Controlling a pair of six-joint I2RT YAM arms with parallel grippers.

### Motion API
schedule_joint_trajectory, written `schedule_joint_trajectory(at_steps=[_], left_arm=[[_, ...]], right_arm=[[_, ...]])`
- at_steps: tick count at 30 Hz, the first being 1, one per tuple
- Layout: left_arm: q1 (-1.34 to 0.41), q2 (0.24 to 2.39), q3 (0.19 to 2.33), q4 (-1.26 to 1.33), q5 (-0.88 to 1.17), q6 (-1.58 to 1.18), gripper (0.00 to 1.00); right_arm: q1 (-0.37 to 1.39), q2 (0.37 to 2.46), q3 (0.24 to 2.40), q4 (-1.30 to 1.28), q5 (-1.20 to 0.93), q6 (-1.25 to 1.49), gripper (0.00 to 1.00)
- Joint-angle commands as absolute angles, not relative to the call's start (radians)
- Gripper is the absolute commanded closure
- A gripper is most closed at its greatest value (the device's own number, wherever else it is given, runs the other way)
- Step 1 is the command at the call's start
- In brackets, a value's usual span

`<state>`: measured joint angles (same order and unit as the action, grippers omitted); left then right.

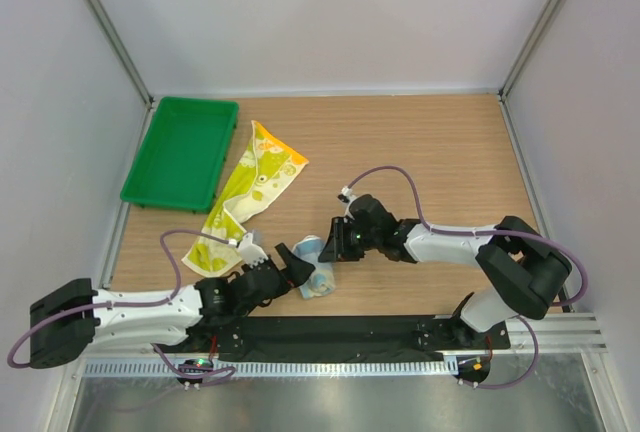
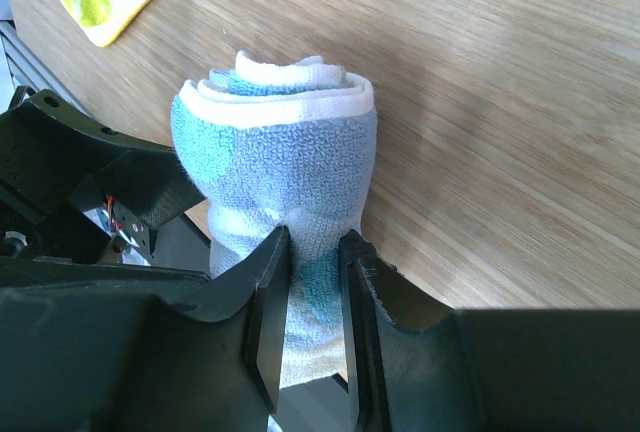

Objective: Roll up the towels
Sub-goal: Roll the towel, then place the rolled towel into the container

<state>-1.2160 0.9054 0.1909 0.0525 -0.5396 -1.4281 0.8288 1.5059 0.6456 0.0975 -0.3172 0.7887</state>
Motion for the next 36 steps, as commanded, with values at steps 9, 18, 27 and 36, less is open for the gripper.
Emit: schedule_joint_trajectory(at_steps=[9,18,27,36], left_arm=[[-1.203,1.089,0.213,0.219,-0.534,-1.387,0.06],[-1.186,1.216,0.235,0.293,-0.476,-1.387,0.58],[-1.161,1.166,0.268,0.154,-0.476,-1.381,1.0],[-1.031,0.872,0.383,-0.23,-0.485,-1.218,0.99]], right_arm=[[0.848,1.494,0.681,0.117,-0.307,0.802,0.69],[0.848,1.489,0.669,0.13,-0.314,0.816,0.69],[0.847,1.477,0.709,0.004,-0.237,0.782,0.3],[0.689,1.293,0.94,-0.477,0.072,0.686,0.0]])
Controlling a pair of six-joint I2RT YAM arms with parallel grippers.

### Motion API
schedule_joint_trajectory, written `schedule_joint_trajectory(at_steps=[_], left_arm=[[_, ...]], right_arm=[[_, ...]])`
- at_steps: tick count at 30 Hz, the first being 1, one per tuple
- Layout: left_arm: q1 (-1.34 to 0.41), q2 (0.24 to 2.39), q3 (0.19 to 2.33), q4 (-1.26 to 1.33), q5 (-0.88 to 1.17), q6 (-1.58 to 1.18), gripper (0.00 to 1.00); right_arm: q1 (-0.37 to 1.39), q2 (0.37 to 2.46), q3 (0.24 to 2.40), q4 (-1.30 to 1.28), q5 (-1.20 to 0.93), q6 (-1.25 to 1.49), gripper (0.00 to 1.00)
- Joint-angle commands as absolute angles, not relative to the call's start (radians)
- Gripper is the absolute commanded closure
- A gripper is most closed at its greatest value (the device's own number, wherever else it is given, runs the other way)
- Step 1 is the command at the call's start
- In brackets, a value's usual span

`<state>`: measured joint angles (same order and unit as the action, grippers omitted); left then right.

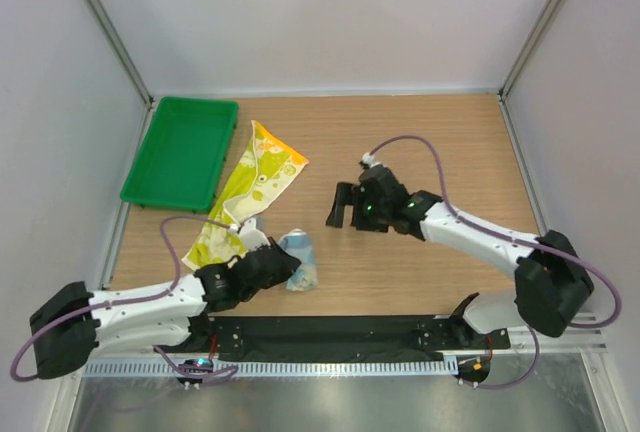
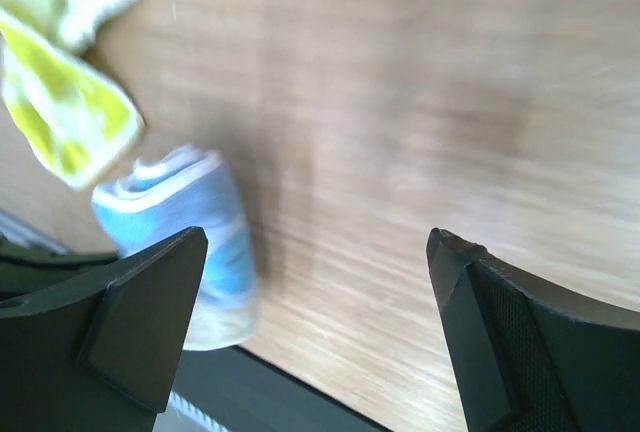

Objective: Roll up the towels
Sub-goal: Place the rolled towel into the container

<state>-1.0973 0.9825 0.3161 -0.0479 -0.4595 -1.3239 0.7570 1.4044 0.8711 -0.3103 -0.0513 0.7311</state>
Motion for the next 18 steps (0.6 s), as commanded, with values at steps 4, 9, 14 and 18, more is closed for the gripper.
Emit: schedule_joint_trajectory(at_steps=[4,9,14,18], left_arm=[[-0.859,0.718,0.519,-0.376,-0.511,-1.032,1.0],[-0.54,0.777,0.676,-0.375,-0.378,-0.855,1.0],[-0.09,1.014,0.807,-0.237,-0.051,-0.853,1.0],[0.038,1.144,0.769,0.087,0.041,-1.021,1.0]], right_arm=[[0.586,1.195,0.924,-0.5,0.019,0.673,0.0],[0.578,1.155,0.89,-0.503,-0.04,0.681,0.0],[0.578,1.137,0.842,-0.468,-0.084,0.701,0.0],[0.578,1.134,0.807,-0.425,-0.124,0.715,0.0]])
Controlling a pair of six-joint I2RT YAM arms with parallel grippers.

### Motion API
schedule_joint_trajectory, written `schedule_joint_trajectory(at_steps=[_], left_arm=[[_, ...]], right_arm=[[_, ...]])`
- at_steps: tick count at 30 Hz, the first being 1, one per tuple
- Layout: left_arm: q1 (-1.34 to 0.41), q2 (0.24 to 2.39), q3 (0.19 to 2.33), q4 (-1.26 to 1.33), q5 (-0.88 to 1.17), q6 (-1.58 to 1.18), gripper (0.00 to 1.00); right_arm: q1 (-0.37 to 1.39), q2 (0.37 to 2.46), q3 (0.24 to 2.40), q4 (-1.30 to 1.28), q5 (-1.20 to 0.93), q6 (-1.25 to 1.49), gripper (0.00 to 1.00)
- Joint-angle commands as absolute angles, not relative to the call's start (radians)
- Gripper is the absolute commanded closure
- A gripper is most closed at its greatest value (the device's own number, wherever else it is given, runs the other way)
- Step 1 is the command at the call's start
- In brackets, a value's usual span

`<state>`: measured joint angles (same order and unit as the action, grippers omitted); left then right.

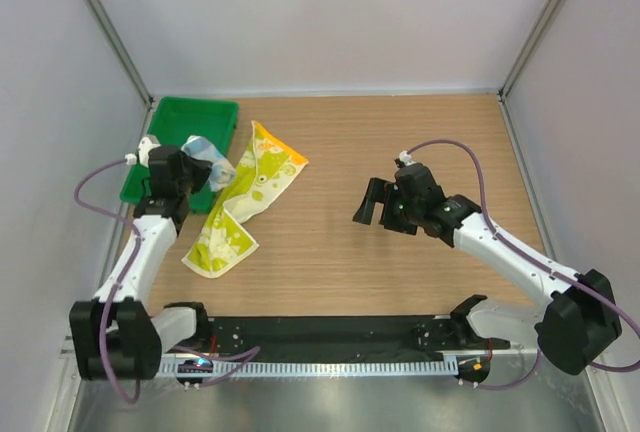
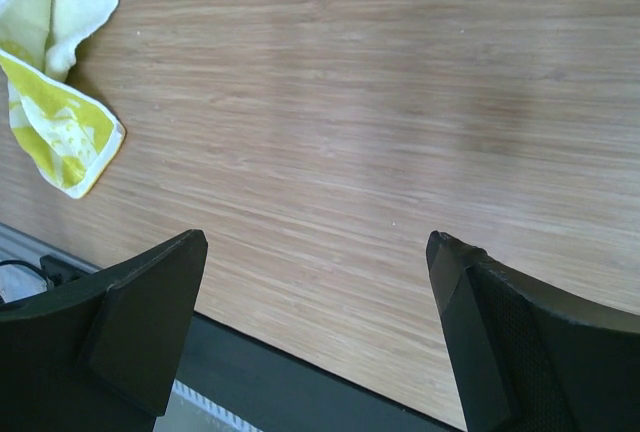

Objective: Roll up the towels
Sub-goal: Place the rolled towel into the container

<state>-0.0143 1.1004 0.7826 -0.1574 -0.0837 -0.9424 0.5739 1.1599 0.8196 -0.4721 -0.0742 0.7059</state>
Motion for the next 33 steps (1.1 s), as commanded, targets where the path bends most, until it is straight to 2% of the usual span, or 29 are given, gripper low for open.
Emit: schedule_joint_trajectory(at_steps=[1,7,12,20,27,33], left_arm=[[0.04,1.173,0.776,0.133,0.011,-1.029,1.0],[0.1,1.418,0.934,0.327,-0.078,-1.098,1.0],[0.132,1.595,1.135,0.255,-0.186,-1.057,1.0],[0.17,1.909,1.296,0.434,-0.173,-1.175,1.0],[0.164,2.214,1.521,0.456,-0.155,-1.219,1.0],[0.155,2.333,1.61,0.483,-0.181,-1.238,1.0]], right_arm=[[0.577,1.14,0.807,-0.417,-0.132,0.718,0.0],[0.577,1.141,0.815,-0.429,-0.169,0.7,0.0],[0.575,1.143,0.851,-0.472,-0.163,0.667,0.0],[0.575,1.2,0.966,-0.529,-0.152,0.609,0.01],[0.563,1.247,0.991,-0.526,-0.129,0.586,0.01],[0.555,1.295,1.002,-0.502,-0.107,0.589,0.01]])
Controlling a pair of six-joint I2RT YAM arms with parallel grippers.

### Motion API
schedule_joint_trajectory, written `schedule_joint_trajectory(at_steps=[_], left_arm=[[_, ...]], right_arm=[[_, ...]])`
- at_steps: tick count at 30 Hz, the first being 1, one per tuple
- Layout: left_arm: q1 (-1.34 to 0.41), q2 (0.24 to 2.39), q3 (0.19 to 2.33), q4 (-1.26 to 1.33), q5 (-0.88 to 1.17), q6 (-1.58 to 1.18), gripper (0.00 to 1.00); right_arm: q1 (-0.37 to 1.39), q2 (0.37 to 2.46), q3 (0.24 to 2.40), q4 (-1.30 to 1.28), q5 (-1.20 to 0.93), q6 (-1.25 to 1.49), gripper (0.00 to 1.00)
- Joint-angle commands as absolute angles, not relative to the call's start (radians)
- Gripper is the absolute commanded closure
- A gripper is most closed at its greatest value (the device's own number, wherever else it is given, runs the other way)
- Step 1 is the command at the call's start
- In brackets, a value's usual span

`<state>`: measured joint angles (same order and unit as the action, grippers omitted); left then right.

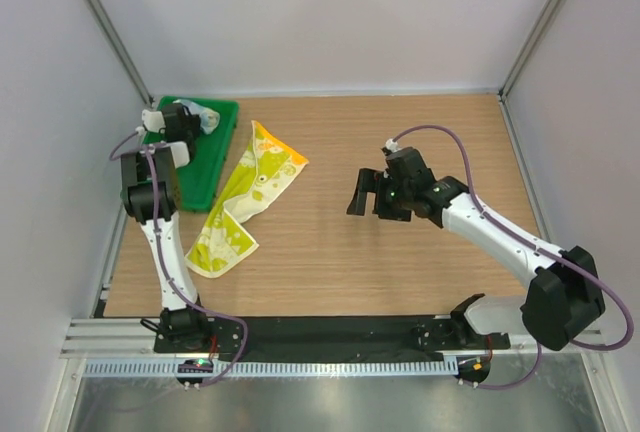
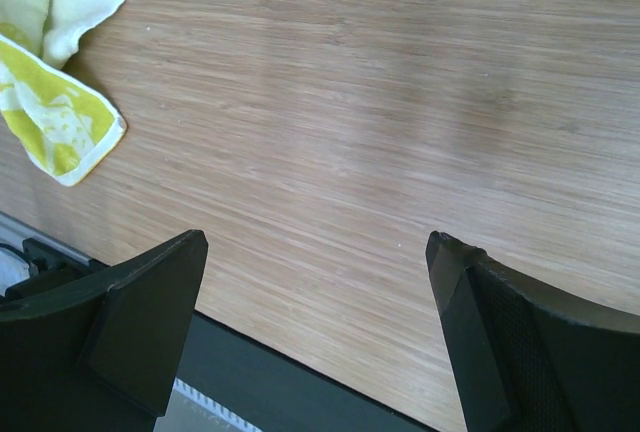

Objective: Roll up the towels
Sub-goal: Place the rolled towel into the container

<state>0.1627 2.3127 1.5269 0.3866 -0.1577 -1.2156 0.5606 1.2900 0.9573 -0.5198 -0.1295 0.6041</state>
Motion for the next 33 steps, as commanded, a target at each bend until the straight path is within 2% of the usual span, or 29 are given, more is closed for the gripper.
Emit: schedule_joint_trajectory(at_steps=[1,3,5,6,7,9,10,11,14,18,21,27,33], left_arm=[[0.153,2.367,1.627,0.483,-0.172,-1.242,1.0],[0.152,2.393,1.66,0.459,-0.166,-1.233,0.99],[0.153,2.41,1.674,0.453,-0.166,-1.236,0.86],[0.152,2.408,1.672,0.446,-0.166,-1.238,0.76],[0.153,2.407,1.669,0.443,-0.161,-1.238,0.55],[0.153,2.388,1.652,0.433,-0.153,-1.224,0.41],[0.152,2.378,1.646,0.425,-0.149,-1.221,0.27],[0.153,2.355,1.623,0.417,-0.147,-1.213,0.24],[0.155,2.298,1.58,0.39,-0.144,-1.203,0.16],[0.156,2.215,1.536,0.345,-0.138,-1.175,0.12],[0.163,2.157,1.525,0.313,-0.117,-1.154,0.0],[0.179,2.054,1.514,0.206,-0.078,-1.098,0.0],[0.158,1.862,1.519,0.003,-0.092,-0.921,0.01]], right_arm=[[0.555,1.302,1.006,-0.497,-0.11,0.591,0.01],[0.554,1.321,1.017,-0.495,-0.115,0.594,0.02],[0.555,1.324,1.019,-0.494,-0.112,0.6,0.02],[0.555,1.324,1.02,-0.495,-0.11,0.601,0.02],[0.554,1.319,1.02,-0.5,-0.104,0.601,0.02],[0.554,1.31,1.017,-0.508,-0.091,0.604,0.03],[0.555,1.29,1.012,-0.515,-0.078,0.606,0.03],[0.554,1.279,1.003,-0.518,-0.074,0.607,0.03],[0.554,1.227,0.982,-0.531,-0.063,0.615,0.03],[0.557,1.161,0.96,-0.56,-0.054,0.623,0.03],[0.554,1.114,0.951,-0.587,-0.046,0.62,0.03],[0.557,1.025,0.914,-0.64,-0.051,0.627,0.03],[0.558,0.962,0.854,-0.638,-0.058,0.643,0.04]])
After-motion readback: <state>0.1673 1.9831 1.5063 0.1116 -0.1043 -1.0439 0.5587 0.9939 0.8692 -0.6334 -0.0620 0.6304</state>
